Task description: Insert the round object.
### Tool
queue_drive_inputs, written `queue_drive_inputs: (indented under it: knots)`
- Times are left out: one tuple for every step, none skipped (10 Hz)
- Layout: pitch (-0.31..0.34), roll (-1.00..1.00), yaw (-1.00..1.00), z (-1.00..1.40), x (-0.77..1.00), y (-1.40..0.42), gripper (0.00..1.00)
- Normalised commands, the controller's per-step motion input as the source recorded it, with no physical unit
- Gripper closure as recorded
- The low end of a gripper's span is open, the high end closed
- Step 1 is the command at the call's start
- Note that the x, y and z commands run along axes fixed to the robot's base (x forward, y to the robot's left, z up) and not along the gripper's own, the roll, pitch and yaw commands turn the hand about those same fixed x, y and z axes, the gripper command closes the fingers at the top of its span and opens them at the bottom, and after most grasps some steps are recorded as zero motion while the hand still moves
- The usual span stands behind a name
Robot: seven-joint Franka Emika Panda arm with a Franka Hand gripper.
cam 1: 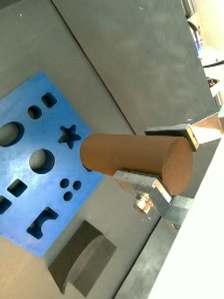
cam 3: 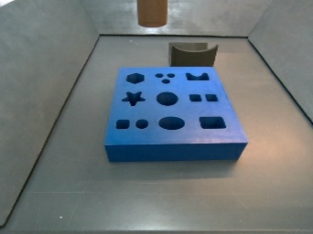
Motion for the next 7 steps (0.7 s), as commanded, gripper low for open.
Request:
queue_drive_inputs:
  knots:
    - [-0.064, 0.15, 0.00, -0.90, 0.72, -0.09, 1.00]
    - [-0.056, 0.16, 0.00, -0.89, 0.69, -0.05, 1.00]
    - [-0.050, 0.16, 0.00, -0.89, 0.68, -0.04, 1.00]
    - [-0.037, 0.16, 0.00, -0.89, 0.68, 0.00, 1.00]
    - [0.000, 0.16, -0.02, -0.94, 0.58, 0.00, 1.00]
    - [-0.014, 0.21, -0.02, -0.91, 0.24, 0.02, 1.00]
    - [-0.013, 0.22, -0.05, -0.91, 0.18, 0.02, 1.00]
